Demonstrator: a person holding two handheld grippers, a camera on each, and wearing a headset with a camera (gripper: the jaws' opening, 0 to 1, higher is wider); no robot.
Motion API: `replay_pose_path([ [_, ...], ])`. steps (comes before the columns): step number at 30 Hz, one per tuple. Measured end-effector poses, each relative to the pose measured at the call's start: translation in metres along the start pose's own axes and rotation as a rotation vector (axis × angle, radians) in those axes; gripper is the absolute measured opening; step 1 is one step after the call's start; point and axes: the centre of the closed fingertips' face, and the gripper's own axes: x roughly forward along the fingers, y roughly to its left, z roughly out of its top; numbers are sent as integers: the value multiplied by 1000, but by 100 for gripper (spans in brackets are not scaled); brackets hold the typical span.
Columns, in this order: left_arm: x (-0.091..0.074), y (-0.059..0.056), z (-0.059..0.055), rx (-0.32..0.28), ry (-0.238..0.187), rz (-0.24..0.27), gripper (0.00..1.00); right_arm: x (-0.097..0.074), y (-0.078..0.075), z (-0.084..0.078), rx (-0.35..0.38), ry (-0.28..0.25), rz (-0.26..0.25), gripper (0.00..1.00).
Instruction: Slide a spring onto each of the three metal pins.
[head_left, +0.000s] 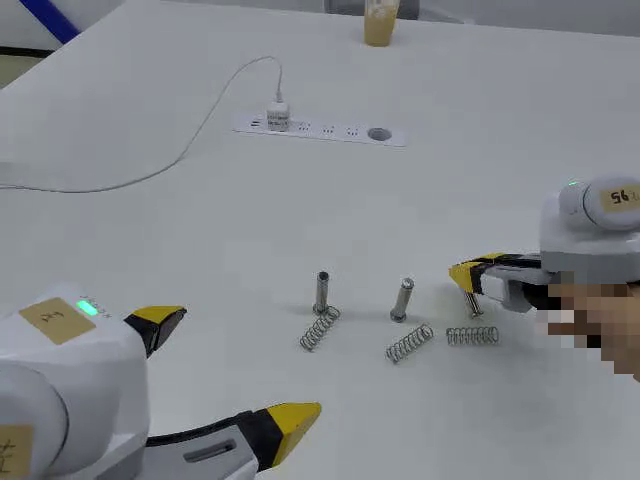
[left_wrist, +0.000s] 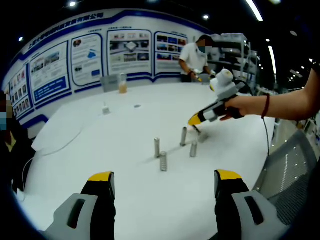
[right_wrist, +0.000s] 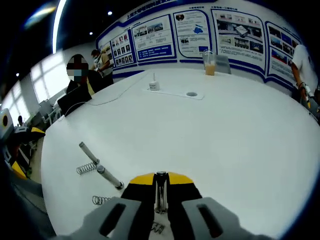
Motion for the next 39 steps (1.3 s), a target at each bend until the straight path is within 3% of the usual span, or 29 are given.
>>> replay_pose_path([
  [16,0,-5,5,15,-14,-11,82,-20,10,-4,-51,-5,-4,9],
  [22,0,-6,6,21,-15,-13,81,-27,13,-8,-96,11,-6,9],
  [25,1,-7,6,23,-16,-15,79,-31,13,-11,-83,21,-11,9],
  [39,2,-9,5,41,-4,-19,75,-35,16,-17,-110,42,-9,9],
])
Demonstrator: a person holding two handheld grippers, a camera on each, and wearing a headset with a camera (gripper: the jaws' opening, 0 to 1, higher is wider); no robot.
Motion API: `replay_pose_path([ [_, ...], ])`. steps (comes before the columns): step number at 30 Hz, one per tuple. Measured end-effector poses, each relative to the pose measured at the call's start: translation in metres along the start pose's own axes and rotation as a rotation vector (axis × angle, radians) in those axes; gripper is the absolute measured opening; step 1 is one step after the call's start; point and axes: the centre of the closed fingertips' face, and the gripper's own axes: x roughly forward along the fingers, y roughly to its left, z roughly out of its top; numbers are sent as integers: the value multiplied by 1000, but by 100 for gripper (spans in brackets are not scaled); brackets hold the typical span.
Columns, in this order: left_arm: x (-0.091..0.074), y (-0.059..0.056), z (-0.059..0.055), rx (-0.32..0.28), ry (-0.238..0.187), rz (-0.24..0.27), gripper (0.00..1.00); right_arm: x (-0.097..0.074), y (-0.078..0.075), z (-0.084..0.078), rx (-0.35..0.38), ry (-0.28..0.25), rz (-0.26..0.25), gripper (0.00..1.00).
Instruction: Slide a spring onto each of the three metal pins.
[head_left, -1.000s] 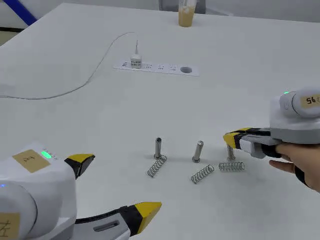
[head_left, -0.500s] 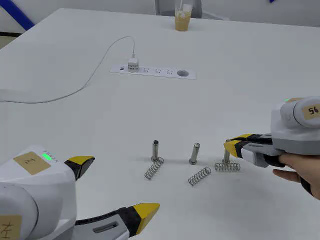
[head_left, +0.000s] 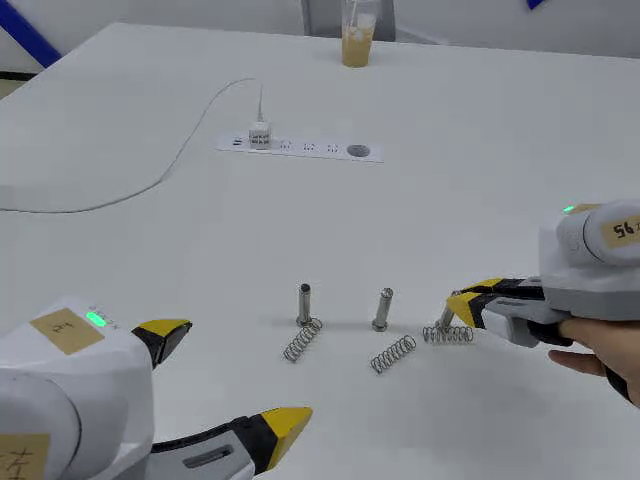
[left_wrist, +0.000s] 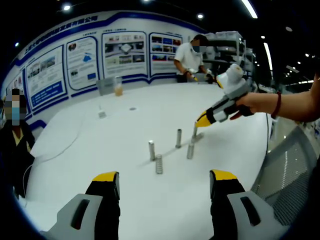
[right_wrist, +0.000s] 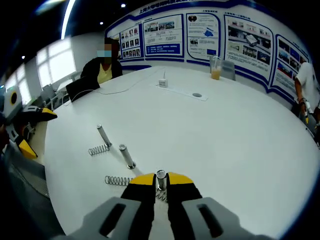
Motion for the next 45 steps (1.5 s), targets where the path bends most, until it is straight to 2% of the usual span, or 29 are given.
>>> replay_pose_path([
  [8,-1,1,2,19,-8,0,71,0,0,-1,26,6,0,9],
  [12,0,1,1,21,-1,1,71,0,-1,-2,29,9,-2,17],
  [15,1,1,0,27,2,-1,70,-3,-2,-1,24,3,-10,17],
  [19,6,2,1,39,5,-6,69,-11,-1,5,52,-28,-5,23],
  [22,11,3,2,56,2,-13,66,-16,0,9,63,-65,5,26],
  [28,25,7,-1,75,-6,-29,60,-20,3,8,99,-106,23,33],
  [31,34,9,-6,85,17,-46,57,-25,8,8,104,-126,42,37],
  [37,51,10,-7,103,20,-75,51,-34,16,9,104,-175,76,46],
  [45,73,7,-17,107,46,-115,40,-47,29,14,104,-230,114,54],
])
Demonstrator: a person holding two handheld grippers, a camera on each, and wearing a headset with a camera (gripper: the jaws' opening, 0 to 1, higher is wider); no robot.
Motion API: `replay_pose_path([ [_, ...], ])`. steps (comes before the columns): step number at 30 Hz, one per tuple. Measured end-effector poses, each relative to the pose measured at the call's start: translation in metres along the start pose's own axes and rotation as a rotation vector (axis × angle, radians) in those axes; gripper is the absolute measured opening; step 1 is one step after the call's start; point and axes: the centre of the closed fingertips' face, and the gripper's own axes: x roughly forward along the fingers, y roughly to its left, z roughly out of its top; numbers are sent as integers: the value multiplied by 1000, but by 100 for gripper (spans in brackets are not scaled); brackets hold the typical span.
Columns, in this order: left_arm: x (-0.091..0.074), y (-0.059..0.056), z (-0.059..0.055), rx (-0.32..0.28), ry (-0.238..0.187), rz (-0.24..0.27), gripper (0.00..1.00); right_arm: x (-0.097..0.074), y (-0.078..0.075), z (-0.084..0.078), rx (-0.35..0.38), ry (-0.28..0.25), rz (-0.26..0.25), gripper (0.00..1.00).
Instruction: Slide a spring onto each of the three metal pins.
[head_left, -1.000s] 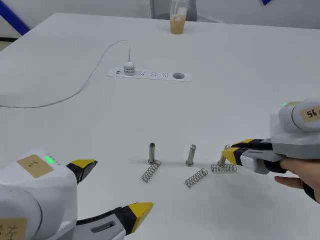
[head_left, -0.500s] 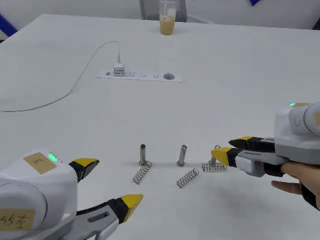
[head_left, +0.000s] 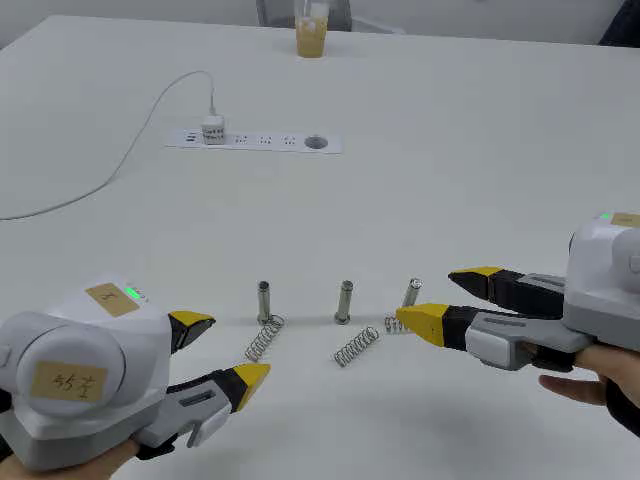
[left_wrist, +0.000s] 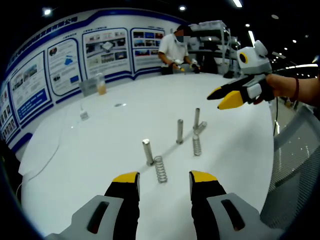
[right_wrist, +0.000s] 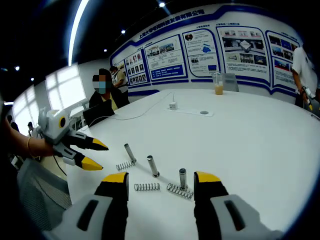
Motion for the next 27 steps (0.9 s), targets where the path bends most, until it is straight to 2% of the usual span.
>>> replay_pose_path([
  [6,14,0,-8,-31,18,-17,32,-4,11,4,16,-39,30,57],
  [10,22,2,-13,-17,30,-13,29,-5,14,4,25,-51,40,59],
  [14,30,2,-18,-54,52,-19,26,-4,19,-1,35,-46,50,61],
  [19,36,4,-24,-48,71,-20,24,-5,25,-8,46,-34,55,64],
  [23,38,8,-26,-73,62,-9,23,-6,27,-12,44,-22,50,64],
  [27,38,9,-25,-71,56,-6,19,-7,24,-14,46,-18,40,64],
])
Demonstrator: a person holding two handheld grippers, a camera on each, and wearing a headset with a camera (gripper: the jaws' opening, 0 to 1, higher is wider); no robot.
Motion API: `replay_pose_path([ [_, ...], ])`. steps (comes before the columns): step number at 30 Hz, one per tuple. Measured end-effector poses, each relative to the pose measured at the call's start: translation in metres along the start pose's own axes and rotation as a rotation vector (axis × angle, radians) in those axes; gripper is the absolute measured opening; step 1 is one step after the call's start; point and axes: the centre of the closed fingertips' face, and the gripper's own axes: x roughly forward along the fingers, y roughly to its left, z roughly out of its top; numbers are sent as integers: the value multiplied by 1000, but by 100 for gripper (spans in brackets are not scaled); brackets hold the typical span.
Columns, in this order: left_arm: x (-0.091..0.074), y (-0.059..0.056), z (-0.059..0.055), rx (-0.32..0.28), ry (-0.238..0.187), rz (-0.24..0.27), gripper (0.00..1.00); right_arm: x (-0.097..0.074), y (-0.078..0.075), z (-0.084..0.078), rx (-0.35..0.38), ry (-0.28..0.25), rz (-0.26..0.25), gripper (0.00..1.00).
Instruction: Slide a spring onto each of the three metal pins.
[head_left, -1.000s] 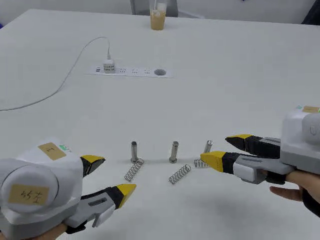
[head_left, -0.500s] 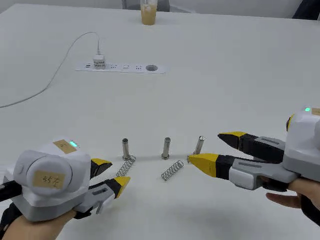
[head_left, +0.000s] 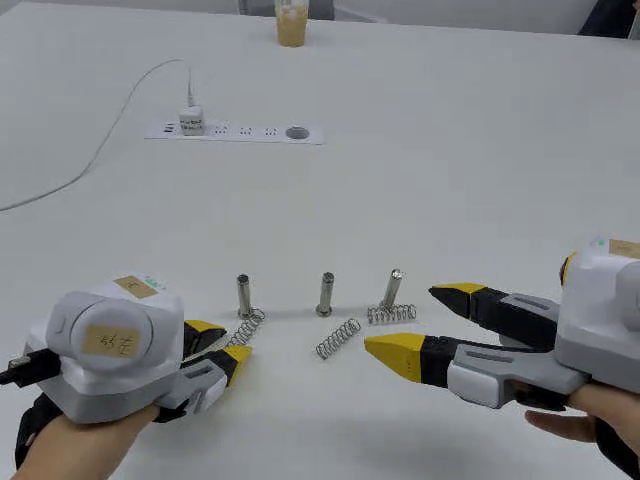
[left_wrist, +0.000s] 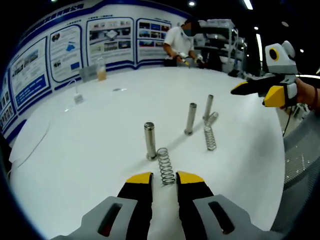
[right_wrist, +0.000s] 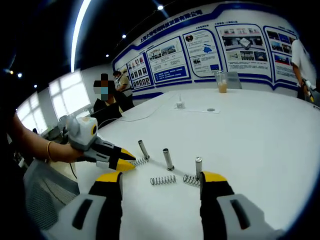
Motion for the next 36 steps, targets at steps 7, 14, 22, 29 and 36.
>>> replay_pose_path([
  [7,1,-1,-3,-6,2,-9,14,1,2,-3,11,4,-6,64],
  [14,1,-2,-3,41,5,-7,11,2,4,-6,21,8,-5,63],
  [22,-4,-16,1,280,18,-33,10,1,3,-7,41,15,-11,62],
  [29,-20,-29,24,285,-47,-49,10,-2,8,3,76,-20,3,61],
  [36,-39,-40,53,210,-154,-75,10,-2,18,21,146,-78,41,58],
])
